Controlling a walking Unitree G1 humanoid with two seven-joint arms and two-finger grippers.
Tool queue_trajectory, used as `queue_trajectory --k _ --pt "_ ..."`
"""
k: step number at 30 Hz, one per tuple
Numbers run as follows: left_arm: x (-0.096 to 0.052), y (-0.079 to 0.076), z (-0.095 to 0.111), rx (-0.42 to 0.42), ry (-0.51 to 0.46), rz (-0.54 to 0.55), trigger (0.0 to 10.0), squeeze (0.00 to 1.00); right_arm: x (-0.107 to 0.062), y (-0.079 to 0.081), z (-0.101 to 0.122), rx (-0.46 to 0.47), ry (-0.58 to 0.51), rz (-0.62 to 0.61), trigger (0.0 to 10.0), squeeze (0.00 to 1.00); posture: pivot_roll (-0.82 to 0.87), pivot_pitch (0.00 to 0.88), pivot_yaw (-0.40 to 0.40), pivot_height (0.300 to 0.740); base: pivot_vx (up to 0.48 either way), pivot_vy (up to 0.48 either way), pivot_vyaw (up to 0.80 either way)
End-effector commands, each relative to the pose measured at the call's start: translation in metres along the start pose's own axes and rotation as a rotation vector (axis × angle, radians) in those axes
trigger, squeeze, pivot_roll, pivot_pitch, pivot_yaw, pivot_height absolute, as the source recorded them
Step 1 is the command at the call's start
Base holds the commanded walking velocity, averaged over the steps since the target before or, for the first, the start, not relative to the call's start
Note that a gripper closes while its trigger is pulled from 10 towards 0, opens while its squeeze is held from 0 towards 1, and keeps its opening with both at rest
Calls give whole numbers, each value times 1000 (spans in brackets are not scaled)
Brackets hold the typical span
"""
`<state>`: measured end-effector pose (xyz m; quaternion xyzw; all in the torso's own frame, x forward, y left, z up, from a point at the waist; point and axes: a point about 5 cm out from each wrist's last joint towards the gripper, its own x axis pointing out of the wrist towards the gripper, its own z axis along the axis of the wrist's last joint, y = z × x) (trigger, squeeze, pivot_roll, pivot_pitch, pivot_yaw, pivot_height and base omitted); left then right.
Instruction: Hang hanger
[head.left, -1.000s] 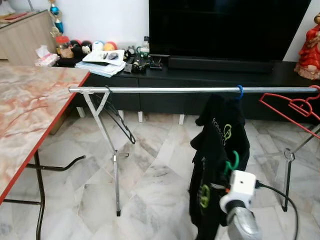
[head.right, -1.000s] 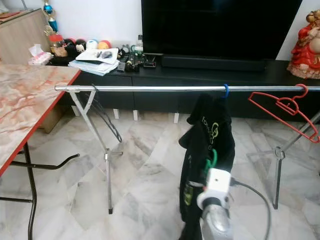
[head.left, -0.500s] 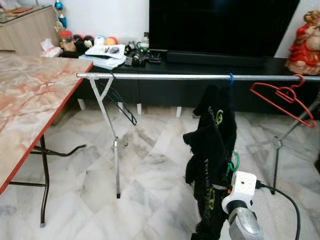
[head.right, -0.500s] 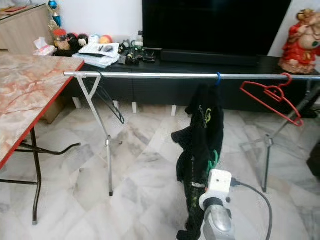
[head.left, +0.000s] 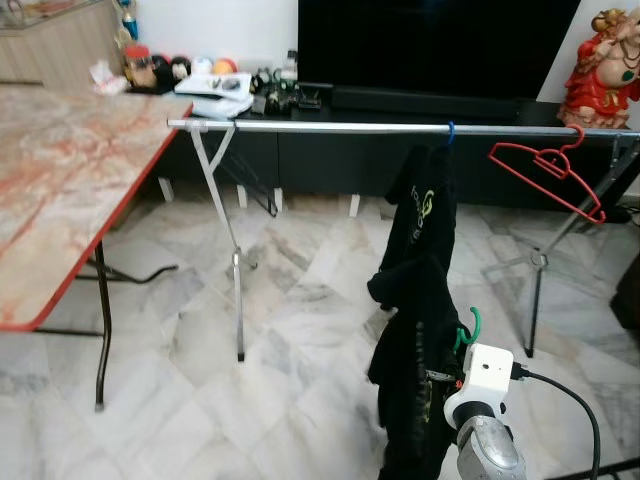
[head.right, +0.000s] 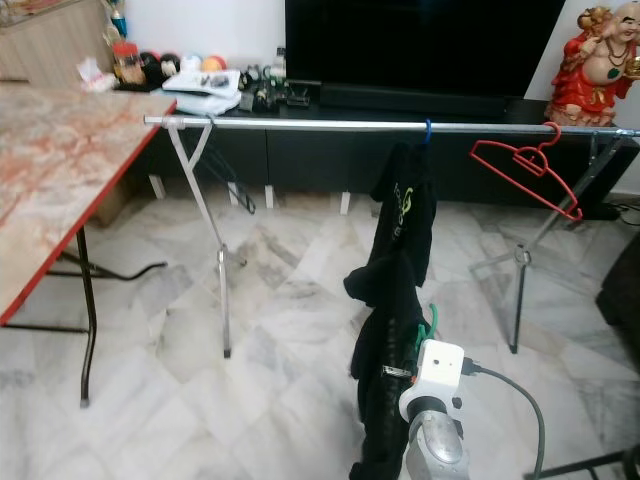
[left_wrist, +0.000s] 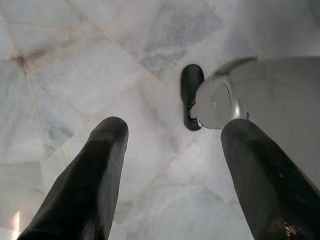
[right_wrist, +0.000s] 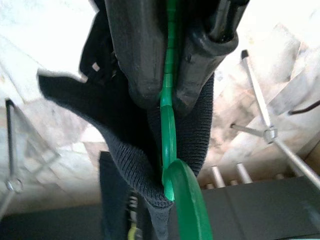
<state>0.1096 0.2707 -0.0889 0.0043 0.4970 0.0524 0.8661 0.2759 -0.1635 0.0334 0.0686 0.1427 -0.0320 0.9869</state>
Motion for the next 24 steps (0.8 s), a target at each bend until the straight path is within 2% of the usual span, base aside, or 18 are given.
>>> queue_trajectory --k 1,3,7,15,19,23,24 --pt "0 -4 -4 -11 19 -8 10000 0 3 -4 6 -28 -12 -7 10000 0 91 86 -47 740 0 0 0" --pt "0 -4 -4 4 20 -11 10000 0 4 -3 4 -59 12 7 10000 0 89 81 -49 740 0 0 0" --pt "1 -4 1 85 7 -15 10000 0 6 2 6 -130 35 113 10000 0 85 89 -55 740 0 0 0" --pt "1 -5 11 158 -85 14 10000 0 11 2 9 -377 125 301 10000 0 96 90 -67 740 0 0 0" --pt "0 -5 18 215 -161 50 10000 0 11 3 22 -507 134 457 10000 0 98 91 -72 740 0 0 0" --pt "0 -6 22 268 -191 62 10000 0 12 2 27 -573 157 529 10000 0 96 90 -74 740 0 0 0" --pt "0 -6 24 284 -210 62 10000 0 11 2 30 -622 166 586 10000 0 96 93 -73 740 0 0 0"
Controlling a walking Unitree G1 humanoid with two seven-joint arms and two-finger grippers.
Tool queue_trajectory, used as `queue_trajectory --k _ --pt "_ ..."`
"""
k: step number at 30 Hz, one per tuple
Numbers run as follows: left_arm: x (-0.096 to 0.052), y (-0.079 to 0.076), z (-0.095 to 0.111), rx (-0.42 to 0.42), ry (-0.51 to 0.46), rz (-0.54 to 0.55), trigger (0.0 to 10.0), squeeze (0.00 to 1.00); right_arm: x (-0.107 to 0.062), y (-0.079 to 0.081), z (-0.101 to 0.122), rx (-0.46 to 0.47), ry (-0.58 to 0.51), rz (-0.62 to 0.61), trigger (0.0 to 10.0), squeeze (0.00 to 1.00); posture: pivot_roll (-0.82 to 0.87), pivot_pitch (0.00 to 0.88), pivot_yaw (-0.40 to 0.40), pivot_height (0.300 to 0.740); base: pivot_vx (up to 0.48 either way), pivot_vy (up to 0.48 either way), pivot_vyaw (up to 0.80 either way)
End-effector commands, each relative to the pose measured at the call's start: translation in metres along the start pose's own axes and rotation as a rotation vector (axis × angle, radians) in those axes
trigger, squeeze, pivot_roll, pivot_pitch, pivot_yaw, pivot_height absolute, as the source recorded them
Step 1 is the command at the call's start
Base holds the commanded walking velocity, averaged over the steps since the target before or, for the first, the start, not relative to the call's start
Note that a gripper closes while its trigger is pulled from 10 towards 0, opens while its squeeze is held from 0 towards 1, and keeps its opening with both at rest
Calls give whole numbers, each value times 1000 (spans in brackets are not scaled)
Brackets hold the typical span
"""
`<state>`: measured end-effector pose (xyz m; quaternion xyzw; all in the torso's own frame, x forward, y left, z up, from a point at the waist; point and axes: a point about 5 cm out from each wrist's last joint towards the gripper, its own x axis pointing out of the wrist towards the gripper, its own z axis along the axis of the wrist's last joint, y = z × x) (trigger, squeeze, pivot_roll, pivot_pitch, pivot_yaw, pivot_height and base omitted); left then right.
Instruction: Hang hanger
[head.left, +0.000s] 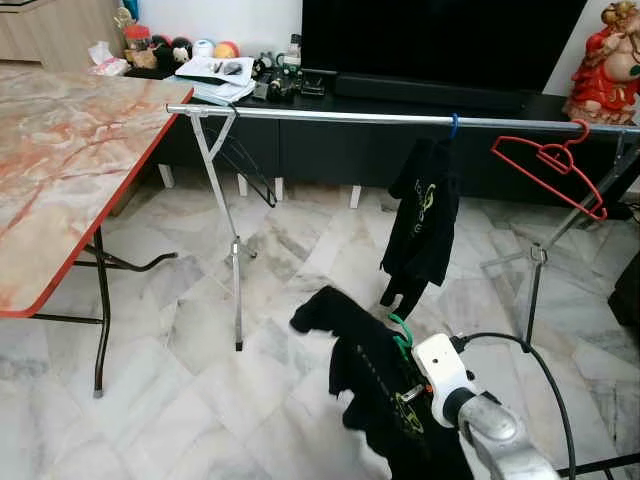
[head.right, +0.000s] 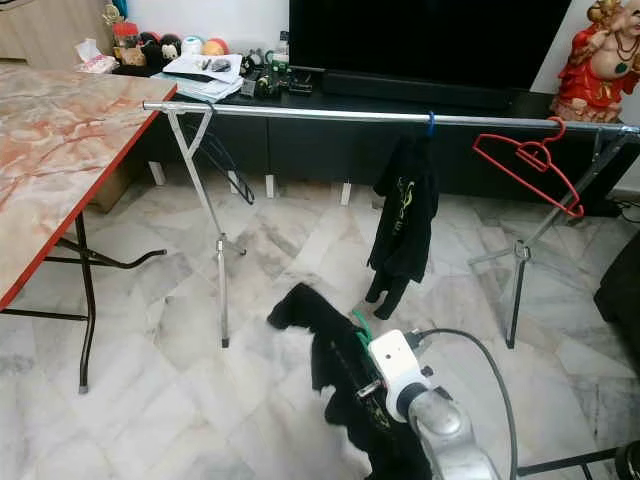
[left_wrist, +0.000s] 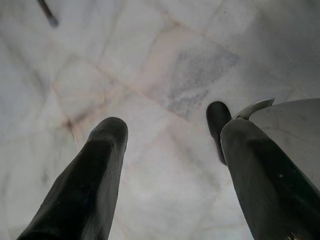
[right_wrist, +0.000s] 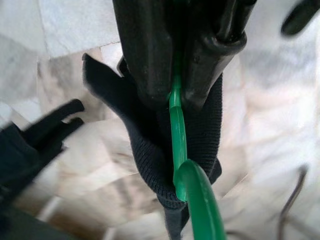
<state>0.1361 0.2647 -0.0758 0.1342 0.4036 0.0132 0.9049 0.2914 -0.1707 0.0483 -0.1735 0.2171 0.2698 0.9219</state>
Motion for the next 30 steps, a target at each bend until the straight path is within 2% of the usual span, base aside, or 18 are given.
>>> queue_trajectory --k 1,2,4,6,12,15,20,25,27,30 --pt "-3 0 -4 44 -1 -3 10000 0 -2 -2 13 -82 -30 69 10000 0 95 93 -73 740 0 0 0" --pt "-3 0 -4 44 -1 -3 10000 0 -2 -2 13 -82 -30 69 10000 0 95 93 -73 740 0 0 0" --pt "-2 -2 -1 103 -18 -33 10000 0 -6 -2 22 -132 -46 165 10000 0 92 94 -73 740 0 0 0" --pt "-1 -3 0 156 -22 -48 10000 0 -6 -1 24 -161 -44 200 10000 0 91 93 -73 740 0 0 0" --pt "-1 -4 4 291 -44 -51 10000 0 -4 4 28 -207 -30 240 10000 0 92 95 -71 740 0 0 0" --pt "-1 -3 5 298 -64 -37 10000 0 -3 8 28 -195 -30 254 10000 0 92 98 -71 740 0 0 0" --pt "-2 2 7 441 -101 82 10000 0 -3 13 26 -201 -25 267 10000 0 96 100 -72 740 0 0 0" --pt "-3 9 7 557 -109 226 10000 0 0 14 28 -202 -22 260 10000 0 95 94 -69 740 0 0 0" --pt "-3 10 7 587 -115 249 10000 0 1 14 29 -203 -23 258 10000 0 94 91 -69 740 0 0 0" --pt "-3 10 10 706 -145 295 10000 0 1 13 29 -204 -25 253 10000 0 95 89 -68 740 0 0 0"
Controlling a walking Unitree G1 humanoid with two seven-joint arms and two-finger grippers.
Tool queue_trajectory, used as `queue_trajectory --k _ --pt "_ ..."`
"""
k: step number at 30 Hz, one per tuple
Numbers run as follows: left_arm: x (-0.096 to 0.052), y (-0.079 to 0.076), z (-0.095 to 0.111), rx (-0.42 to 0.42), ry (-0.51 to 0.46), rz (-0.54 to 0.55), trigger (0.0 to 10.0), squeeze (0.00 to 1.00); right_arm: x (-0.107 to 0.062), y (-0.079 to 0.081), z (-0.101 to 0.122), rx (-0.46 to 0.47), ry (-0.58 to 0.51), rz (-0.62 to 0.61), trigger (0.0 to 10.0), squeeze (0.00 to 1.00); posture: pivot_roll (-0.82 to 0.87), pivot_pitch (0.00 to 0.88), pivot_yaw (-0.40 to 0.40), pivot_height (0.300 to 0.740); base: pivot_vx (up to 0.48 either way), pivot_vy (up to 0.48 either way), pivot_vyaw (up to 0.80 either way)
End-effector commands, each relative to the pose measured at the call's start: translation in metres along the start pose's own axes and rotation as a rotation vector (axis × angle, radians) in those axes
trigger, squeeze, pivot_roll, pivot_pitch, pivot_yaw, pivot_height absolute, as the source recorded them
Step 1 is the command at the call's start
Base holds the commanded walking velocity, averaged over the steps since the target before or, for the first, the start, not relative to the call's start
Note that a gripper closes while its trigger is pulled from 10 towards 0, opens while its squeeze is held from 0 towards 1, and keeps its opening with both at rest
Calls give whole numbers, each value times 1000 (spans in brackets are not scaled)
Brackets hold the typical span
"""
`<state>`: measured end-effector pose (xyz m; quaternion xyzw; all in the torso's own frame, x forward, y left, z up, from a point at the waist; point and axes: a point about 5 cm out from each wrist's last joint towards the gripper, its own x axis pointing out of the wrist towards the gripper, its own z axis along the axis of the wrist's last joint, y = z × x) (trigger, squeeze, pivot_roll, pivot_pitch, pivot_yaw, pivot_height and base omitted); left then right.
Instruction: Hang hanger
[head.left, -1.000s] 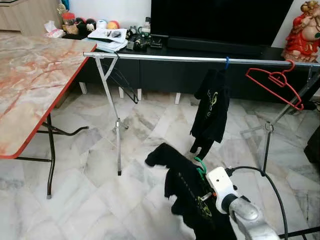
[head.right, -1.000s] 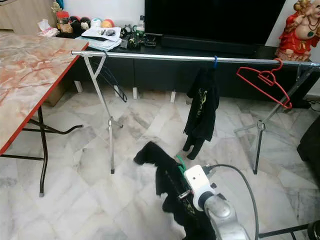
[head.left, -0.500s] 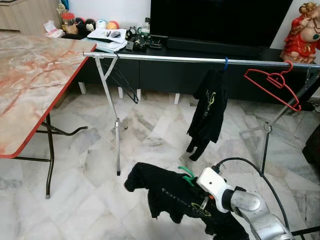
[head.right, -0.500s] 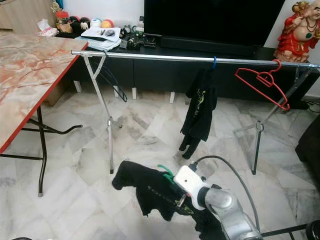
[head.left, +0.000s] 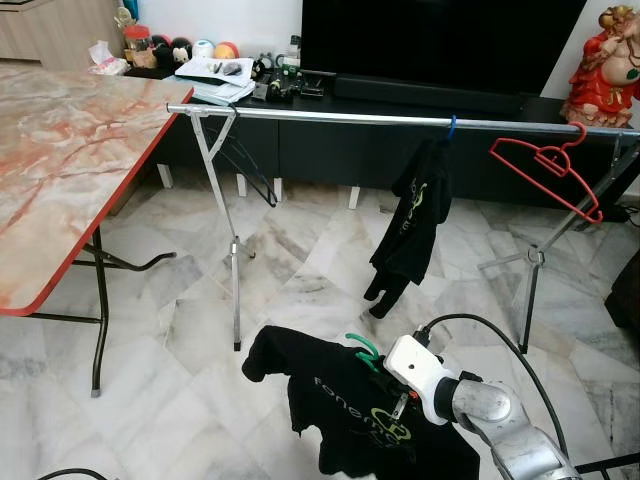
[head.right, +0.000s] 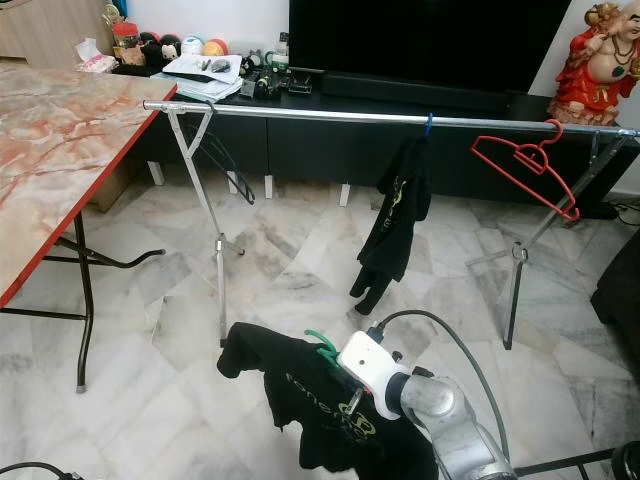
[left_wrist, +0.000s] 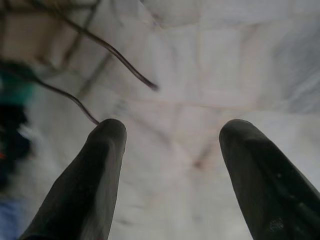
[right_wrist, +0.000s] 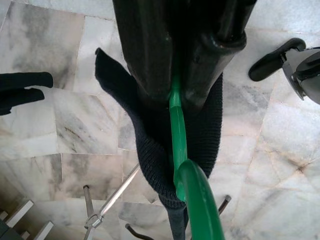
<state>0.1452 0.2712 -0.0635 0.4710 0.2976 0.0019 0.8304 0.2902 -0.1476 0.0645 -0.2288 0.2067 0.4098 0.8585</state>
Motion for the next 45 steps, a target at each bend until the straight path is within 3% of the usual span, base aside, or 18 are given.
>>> queue_trajectory --k 1,5,9,14,21,32,34,35,36,37,38,39,40,41,42,45 --pt "-2 -1 -3 56 -5 4 10000 0 -1 -4 5 -15 -11 -14 10000 0 95 89 -68 740 0 0 0" --pt "-2 1 -2 143 -23 60 10000 0 -1 -4 5 -18 -7 -18 10000 0 95 84 -67 740 0 0 0" --pt "-4 3 4 257 -133 170 10000 0 0 -3 5 -13 -15 -18 10000 0 98 79 -61 740 0 0 0" --pt "-7 5 5 289 -174 239 10000 0 0 -3 5 -10 -15 -20 10000 0 100 79 -62 740 0 0 0" --pt "-16 6 8 405 -283 420 10000 0 2 -3 7 -6 -23 -29 10000 0 103 81 -62 740 0 0 0" --pt "-25 9 12 335 -406 542 10000 0 3 -2 8 5 -37 -48 10000 0 107 84 -61 740 0 0 0" --pt "-26 9 12 310 -400 550 10000 0 4 -4 9 7 -41 -58 10000 0 107 84 -60 740 0 0 0" --pt "11 64 59 222 -510 665 10000 0 4 -5 9 8 -42 -62 10000 0 107 85 -60 740 0 0 0" --pt "25 111 101 77 -596 697 10000 0 4 -5 9 8 -41 -64 10000 0 111 85 -59 740 0 0 0" --pt "27 144 130 -22 -676 690 10000 0 4 -5 9 8 -41 -64 10000 0 112 84 -59 740 0 0 0" --pt "31 157 142 -104 -681 603 10000 0 4 -5 9 7 -40 -64 10000 0 114 86 -59 740 0 0 0" --pt "39 151 138 -170 -627 492 10000 0 4 -5 9 7 -39 -63 10000 0 114 86 -59 740 0 0 0" --pt "39 151 138 -170 -627 492 10000 0 4 -5 9 7 -39 -63 10000 0 114 86 -59 740 0 0 0" --pt "45 143 132 -216 -573 388 10000 0 5 -4 9 8 -39 -63 10000 0 118 84 -54 740 0 0 0" --pt "52 124 120 -273 -503 195 10000 0 6 -2 8 9 -39 -62 10000 0 116 82 -51 740 0 0 0" --pt "52 114 110 -317 -458 135 10000 0 7 0 9 14 -46 -62 10000 0 114 82 -49 740 0 0 0"
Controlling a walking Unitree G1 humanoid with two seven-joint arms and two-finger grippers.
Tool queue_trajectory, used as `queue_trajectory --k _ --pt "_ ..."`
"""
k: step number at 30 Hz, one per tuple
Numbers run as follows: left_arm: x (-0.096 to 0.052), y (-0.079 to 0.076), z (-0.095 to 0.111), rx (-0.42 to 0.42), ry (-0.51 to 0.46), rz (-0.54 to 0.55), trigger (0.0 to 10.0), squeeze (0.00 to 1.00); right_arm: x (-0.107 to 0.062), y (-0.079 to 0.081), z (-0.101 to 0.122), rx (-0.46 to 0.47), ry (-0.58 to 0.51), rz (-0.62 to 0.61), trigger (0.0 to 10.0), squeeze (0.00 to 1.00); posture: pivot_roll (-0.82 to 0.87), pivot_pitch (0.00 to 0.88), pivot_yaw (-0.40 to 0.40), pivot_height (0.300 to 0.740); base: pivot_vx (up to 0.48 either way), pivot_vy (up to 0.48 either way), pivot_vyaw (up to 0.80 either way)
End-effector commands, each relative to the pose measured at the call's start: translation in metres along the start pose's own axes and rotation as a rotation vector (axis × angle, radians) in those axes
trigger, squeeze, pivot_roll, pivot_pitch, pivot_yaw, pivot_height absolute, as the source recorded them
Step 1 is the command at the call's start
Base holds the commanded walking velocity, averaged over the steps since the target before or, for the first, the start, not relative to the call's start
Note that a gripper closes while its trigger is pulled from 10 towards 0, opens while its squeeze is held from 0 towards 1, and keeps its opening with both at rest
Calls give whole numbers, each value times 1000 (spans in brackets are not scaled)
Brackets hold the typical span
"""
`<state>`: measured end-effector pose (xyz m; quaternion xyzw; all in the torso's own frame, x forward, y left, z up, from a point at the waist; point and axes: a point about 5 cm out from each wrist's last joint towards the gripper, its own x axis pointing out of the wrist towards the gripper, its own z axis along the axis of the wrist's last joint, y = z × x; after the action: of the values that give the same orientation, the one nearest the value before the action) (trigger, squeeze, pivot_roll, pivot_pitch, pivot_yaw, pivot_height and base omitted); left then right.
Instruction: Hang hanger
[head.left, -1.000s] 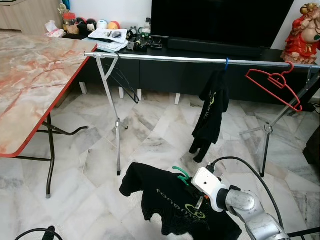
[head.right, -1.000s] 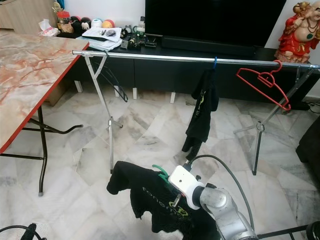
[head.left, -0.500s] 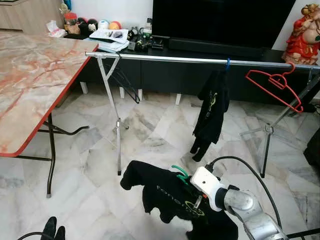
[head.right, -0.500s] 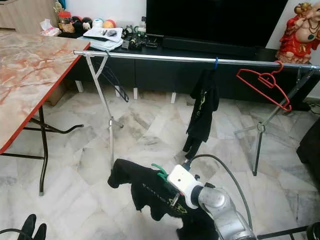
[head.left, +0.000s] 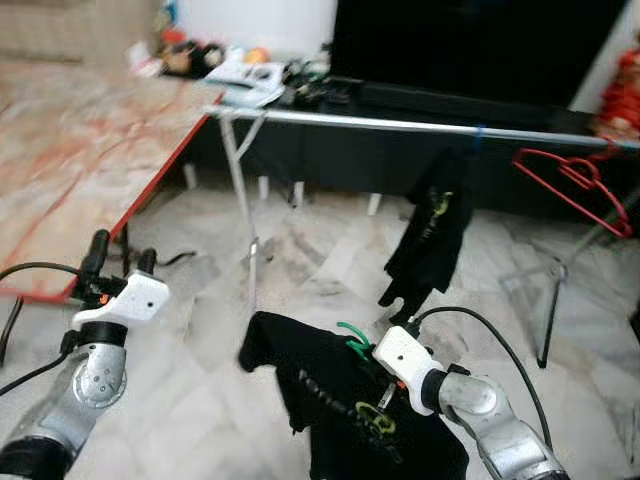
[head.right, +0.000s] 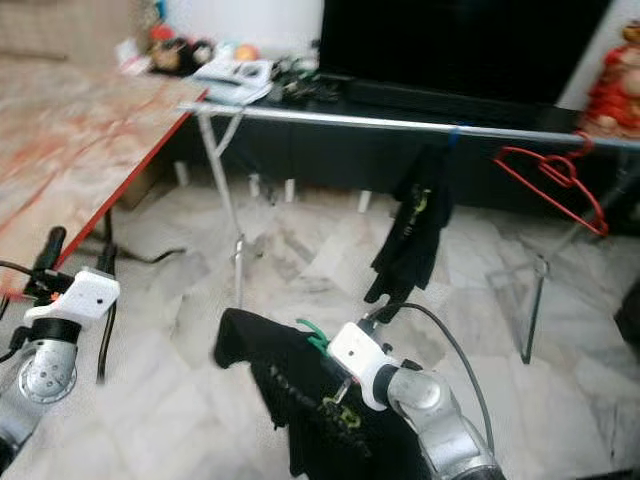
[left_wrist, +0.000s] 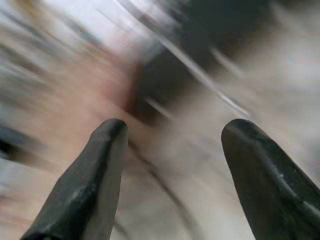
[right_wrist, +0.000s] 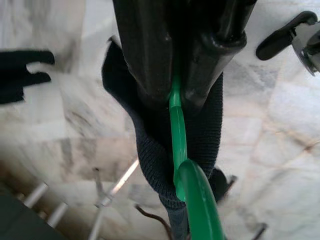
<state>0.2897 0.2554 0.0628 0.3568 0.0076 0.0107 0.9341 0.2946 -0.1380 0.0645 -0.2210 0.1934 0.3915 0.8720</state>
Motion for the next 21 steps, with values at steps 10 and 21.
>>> queue_trajectory --k 10,21 --pt "-17 -13 -22 -140 144 -427 10000 0 -4 -6 6 -44 -14 28 10000 0 108 81 -48 740 0 0 0" --pt "-9 -20 -7 -153 77 -549 10000 0 -20 5 14 -154 9 269 10000 0 86 76 -46 740 0 0 0"
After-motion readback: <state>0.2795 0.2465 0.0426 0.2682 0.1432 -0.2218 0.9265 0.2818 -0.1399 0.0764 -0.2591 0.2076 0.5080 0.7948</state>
